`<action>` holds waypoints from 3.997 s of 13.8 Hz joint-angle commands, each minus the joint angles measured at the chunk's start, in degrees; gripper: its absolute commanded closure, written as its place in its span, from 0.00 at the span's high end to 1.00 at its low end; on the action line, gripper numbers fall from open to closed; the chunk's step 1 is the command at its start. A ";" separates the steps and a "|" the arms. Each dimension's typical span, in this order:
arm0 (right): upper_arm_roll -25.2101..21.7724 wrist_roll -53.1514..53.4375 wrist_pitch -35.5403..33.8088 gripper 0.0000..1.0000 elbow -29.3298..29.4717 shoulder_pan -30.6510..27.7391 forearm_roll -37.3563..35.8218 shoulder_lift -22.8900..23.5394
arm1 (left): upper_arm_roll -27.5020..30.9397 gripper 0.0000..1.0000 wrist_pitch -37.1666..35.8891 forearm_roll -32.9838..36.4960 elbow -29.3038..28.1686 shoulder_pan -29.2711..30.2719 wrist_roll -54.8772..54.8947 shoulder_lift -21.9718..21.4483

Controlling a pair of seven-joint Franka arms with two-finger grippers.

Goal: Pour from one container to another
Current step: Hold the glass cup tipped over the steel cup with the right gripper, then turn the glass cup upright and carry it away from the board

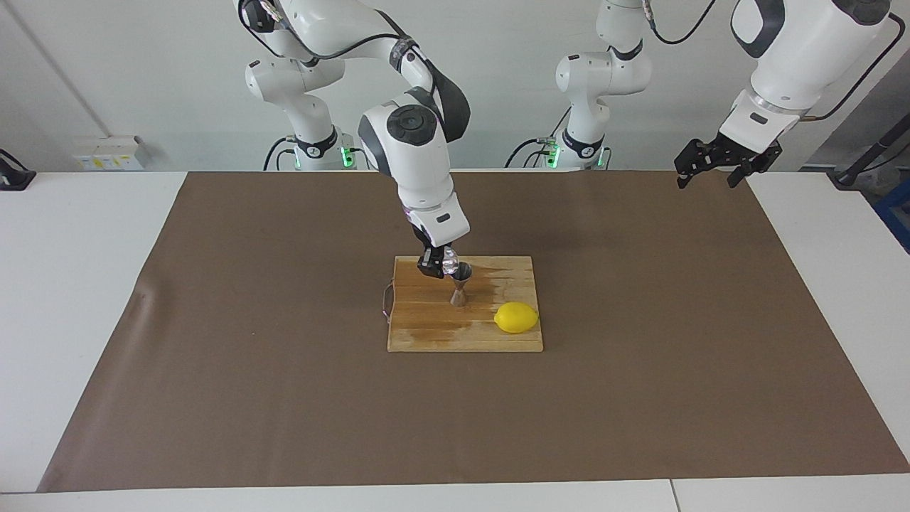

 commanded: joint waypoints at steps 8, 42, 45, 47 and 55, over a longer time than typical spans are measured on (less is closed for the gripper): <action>-0.28 3.97 -3.91 0.00 7.12 0.72 -4.30 4.68 | 0.09 1.00 -0.08 1.06 -0.48 0.04 0.76 -0.76; 0.77 3.17 -9.45 0.00 8.26 2.13 -8.61 4.24 | 0.09 1.00 -0.08 1.06 -0.48 0.04 0.76 -0.76; 1.04 3.35 -7.87 0.00 8.17 1.95 -8.26 4.24 | 0.09 1.00 -0.08 1.06 -0.48 0.04 0.76 -0.76; 1.04 3.61 -6.46 0.00 8.08 1.25 -7.39 4.24 | 0.09 1.00 -0.08 1.06 -0.48 -0.04 0.76 -0.76; 1.04 -16.04 3.99 0.00 -7.46 -12.26 11.66 -8.31 | 0.09 1.00 -0.08 1.06 -0.48 0.04 0.76 -0.76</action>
